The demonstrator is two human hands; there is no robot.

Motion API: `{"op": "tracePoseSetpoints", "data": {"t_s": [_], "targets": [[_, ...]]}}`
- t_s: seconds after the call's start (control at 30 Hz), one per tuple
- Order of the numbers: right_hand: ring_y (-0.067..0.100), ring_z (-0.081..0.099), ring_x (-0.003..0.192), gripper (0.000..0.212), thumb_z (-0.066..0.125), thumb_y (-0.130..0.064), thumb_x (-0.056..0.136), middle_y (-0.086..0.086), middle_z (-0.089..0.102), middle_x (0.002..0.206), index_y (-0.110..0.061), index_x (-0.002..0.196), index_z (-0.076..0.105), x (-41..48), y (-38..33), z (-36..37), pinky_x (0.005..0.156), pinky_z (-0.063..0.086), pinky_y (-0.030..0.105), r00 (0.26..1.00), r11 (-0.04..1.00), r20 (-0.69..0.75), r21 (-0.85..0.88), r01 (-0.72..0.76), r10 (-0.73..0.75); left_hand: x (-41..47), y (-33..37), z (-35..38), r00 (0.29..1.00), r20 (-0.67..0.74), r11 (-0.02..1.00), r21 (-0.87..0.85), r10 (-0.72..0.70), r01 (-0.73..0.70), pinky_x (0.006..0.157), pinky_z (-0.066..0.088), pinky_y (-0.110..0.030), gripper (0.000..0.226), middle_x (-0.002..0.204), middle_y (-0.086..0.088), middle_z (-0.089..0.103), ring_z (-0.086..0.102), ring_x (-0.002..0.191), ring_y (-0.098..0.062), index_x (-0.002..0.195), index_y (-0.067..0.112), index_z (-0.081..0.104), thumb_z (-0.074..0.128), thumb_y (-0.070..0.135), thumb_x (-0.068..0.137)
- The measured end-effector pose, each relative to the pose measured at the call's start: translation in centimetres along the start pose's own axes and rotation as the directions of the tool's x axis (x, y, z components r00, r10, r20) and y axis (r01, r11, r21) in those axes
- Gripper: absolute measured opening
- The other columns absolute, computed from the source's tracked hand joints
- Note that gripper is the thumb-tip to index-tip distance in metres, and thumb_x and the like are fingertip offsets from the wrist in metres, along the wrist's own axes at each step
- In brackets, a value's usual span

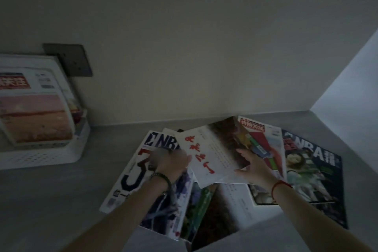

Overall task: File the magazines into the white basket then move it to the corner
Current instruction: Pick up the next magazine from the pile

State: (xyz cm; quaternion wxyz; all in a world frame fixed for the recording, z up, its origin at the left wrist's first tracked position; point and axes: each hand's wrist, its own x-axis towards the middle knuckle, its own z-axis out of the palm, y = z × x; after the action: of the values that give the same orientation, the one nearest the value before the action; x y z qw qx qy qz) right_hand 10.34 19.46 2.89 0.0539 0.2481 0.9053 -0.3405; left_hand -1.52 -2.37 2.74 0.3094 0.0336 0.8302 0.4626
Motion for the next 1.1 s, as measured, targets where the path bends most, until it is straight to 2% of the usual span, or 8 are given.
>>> {"op": "tracePoseSetpoints", "data": {"t_s": [0.17,0.37,0.57,0.67,0.8,0.9,0.97,1.1], "targets": [[0.020,0.041,0.129,0.086,0.075,-0.029,0.070,-0.001,0.029,0.150,-0.029,0.141,0.026,1.7,3.6,-0.6,0.099,0.037,0.026,0.991,0.978,0.100,-0.176,0.110,-0.094,-1.3,-0.7,6.3,0.948,0.306,0.926,-0.322,-0.093,0.195,0.054,0.055,-0.021,0.024,0.065,0.001,0.064,0.062,0.058,-0.011,0.074,0.015,0.061,0.053,0.034,0.088],[0.021,0.024,0.139,0.070,0.062,-0.028,0.082,0.003,0.025,0.152,-0.029,0.142,0.025,3.7,5.1,-0.1,0.113,0.026,0.036,0.968,0.911,0.153,-0.334,0.241,-0.200,-1.8,-0.4,10.3,0.886,0.320,0.812,-0.379,-0.335,0.443,0.052,0.052,-0.024,0.047,0.070,-0.009,0.060,0.058,0.063,-0.018,0.071,0.005,0.058,0.042,0.044,0.091],[0.025,0.068,0.081,0.051,0.054,-0.009,0.081,0.016,0.067,0.102,-0.010,0.131,0.046,3.8,4.0,-0.2,0.061,0.058,0.030,0.862,0.377,0.213,-0.832,0.407,-0.460,-2.1,-0.1,11.0,0.880,0.240,0.584,-0.672,-0.411,0.456,0.037,0.055,-0.030,0.036,0.060,-0.016,0.066,0.060,0.062,-0.027,0.074,0.001,0.057,0.053,0.034,0.088],[0.022,0.064,0.047,0.050,0.075,-0.018,0.061,0.018,0.068,0.063,-0.003,0.107,0.062,4.2,2.4,-0.2,0.040,0.050,0.022,0.828,0.238,0.306,-0.859,0.453,-0.470,-2.1,-0.2,10.6,0.897,0.217,0.627,-0.651,-0.385,0.427,0.045,0.058,-0.031,0.043,0.058,-0.013,0.070,0.065,0.061,-0.026,0.078,0.003,0.059,0.053,0.046,0.084],[0.036,0.068,0.082,0.038,0.037,-0.007,0.089,0.022,0.068,0.098,0.000,0.126,0.035,3.8,0.0,0.4,0.067,0.054,0.041,0.796,0.306,0.373,-0.778,0.548,-0.477,-1.9,0.3,9.4,0.918,0.234,0.807,-0.440,-0.320,0.394,0.050,0.059,-0.028,0.061,0.067,-0.009,0.073,0.070,0.059,-0.018,0.085,0.004,0.064,0.048,0.062,0.077],[0.017,0.064,0.044,0.033,0.037,-0.027,0.090,0.007,0.070,0.063,-0.012,0.108,0.060,1.8,-1.7,1.4,0.040,0.053,0.025,0.707,0.151,0.428,-0.788,0.597,-0.563,-1.3,1.5,8.8,0.973,0.166,0.823,-0.523,-0.158,0.222,0.059,0.058,-0.030,0.041,0.105,-0.009,0.062,0.064,0.081,-0.019,0.112,0.017,0.048,0.048,0.048,0.086],[0.008,0.056,0.031,0.031,0.058,-0.045,0.079,0.001,0.064,0.046,-0.018,0.091,0.066,0.3,-3.5,2.3,0.030,0.045,0.017,0.704,0.248,0.365,-0.755,0.607,-0.609,-1.3,2.2,8.2,0.985,0.072,0.776,-0.608,-0.155,0.166,0.060,0.058,-0.037,0.035,0.106,-0.009,0.059,0.062,0.083,-0.023,0.122,0.014,0.043,0.048,0.029,0.091],[0.019,0.068,0.075,0.027,0.035,-0.038,0.095,0.005,0.071,0.090,-0.018,0.105,0.051,-0.5,-5.7,3.3,0.064,0.056,0.029,0.751,0.656,0.227,-0.375,0.655,-0.620,-1.6,1.6,4.9,0.983,-0.157,0.852,-0.523,-0.098,0.001,0.078,0.054,-0.048,0.028,0.108,-0.016,0.060,0.059,0.090,-0.031,0.119,0.006,0.044,0.037,0.003,0.092]]}}
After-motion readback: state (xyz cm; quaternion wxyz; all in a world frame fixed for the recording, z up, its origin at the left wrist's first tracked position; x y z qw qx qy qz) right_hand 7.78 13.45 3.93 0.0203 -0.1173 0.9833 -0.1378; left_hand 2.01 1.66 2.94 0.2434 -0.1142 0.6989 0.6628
